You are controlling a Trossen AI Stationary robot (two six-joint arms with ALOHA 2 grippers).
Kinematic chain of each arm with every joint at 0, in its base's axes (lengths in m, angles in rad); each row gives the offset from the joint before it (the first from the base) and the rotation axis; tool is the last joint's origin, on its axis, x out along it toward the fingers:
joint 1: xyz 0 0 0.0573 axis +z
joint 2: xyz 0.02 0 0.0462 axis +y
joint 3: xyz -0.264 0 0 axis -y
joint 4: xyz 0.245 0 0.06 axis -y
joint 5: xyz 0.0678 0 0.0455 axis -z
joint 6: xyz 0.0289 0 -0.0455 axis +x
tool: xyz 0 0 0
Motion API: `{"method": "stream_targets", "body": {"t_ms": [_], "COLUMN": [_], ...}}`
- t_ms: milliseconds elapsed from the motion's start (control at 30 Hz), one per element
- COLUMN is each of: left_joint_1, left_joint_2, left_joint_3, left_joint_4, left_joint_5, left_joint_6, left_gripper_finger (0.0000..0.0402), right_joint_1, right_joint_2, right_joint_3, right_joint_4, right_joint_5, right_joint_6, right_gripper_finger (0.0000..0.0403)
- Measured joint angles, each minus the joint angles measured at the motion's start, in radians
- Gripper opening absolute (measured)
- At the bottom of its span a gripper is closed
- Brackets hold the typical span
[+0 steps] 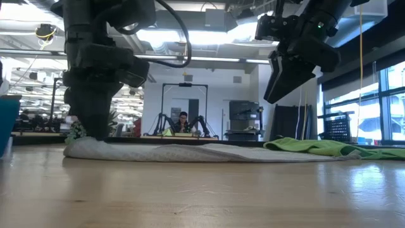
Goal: Roll microfiber towels into tight, uniform cylinder then place into a basket
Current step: Roll the gray towel
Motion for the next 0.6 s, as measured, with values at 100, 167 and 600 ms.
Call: {"method": "stream_targets", "body": {"t_ms": [100, 167, 600], "left_joint_1": [0.000, 0.000, -0.003], "left_joint_2": [0.000, 0.000, -0.001], "left_joint_3": [0.000, 0.000, 0.000], "left_joint_4": [0.013, 0.016, 0.023], "left_joint_5": [-0.002, 0.008, 0.017], "left_joint_6": [0.022, 0.024, 0.044], "left_gripper_finger": [0.0077, 0.0056, 0.0005], "right_joint_1": [0.000, 0.000, 0.000], "right_joint_2": [0.000, 0.000, 0.000], "right_joint_3": [0.000, 0.000, 0.000], "right_joint_4": [0.000, 0.000, 0.000], "right_joint_5": [0.000, 0.000, 0.000], "right_joint_6": [-0.001, -0.001, -0.002], "right_gripper_finger": [0.0165, 0.0165, 0.0165]}}
